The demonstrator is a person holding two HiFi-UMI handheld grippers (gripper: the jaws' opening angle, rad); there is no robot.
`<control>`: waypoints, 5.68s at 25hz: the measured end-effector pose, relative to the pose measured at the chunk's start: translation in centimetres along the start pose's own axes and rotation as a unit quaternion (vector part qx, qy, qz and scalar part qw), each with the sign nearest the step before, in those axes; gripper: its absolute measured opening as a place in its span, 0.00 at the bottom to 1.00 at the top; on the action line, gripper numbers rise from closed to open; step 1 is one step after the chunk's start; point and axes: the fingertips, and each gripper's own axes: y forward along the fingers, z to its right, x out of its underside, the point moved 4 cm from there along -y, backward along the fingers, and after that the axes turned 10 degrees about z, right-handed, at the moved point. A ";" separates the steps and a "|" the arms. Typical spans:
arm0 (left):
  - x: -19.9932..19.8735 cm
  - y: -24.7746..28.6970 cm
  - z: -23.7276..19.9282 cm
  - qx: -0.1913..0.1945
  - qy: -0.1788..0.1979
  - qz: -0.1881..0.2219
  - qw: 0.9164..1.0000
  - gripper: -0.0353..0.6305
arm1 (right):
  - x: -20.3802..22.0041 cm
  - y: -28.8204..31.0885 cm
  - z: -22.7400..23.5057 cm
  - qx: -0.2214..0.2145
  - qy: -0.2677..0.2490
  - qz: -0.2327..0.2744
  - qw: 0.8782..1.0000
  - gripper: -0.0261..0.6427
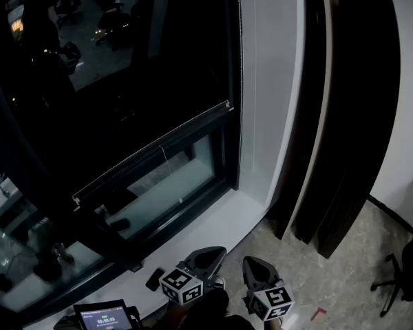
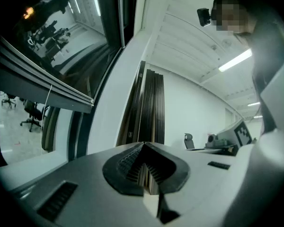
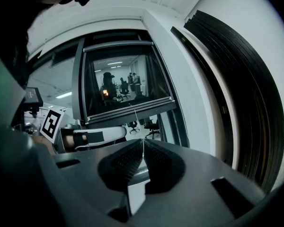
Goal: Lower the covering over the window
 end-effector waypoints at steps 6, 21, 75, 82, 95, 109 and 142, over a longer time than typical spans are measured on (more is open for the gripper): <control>-0.6 5.0 -4.3 0.003 0.010 0.009 1.000 0.06 | -0.6 4.0 4.3 0.006 0.002 0.001 1.000 0.06; -6.9 20.4 -18.7 0.020 0.032 0.024 0.999 0.06 | -7.6 25.3 15.9 -0.004 -0.014 0.023 1.000 0.06; -8.6 26.1 -30.2 -0.140 0.031 0.054 0.988 0.06 | -20.3 53.5 29.5 -0.030 -0.135 0.068 0.988 0.06; -10.1 28.5 -29.9 -0.100 0.056 0.069 0.991 0.06 | -17.7 49.9 28.5 -0.044 -0.111 0.048 0.992 0.06; -14.1 36.2 -26.9 0.022 0.098 0.063 0.993 0.21 | 8.2 39.2 29.4 -0.020 -0.028 -0.251 0.967 0.06; -15.4 40.4 -24.5 0.063 0.101 0.086 0.989 0.06 | 7.3 37.4 28.9 -0.036 -0.016 -0.234 0.971 0.06; 8.4 33.2 -33.7 -0.066 -0.001 -0.187 0.980 0.06 | -20.5 44.8 23.1 -0.154 -0.151 0.041 0.976 0.22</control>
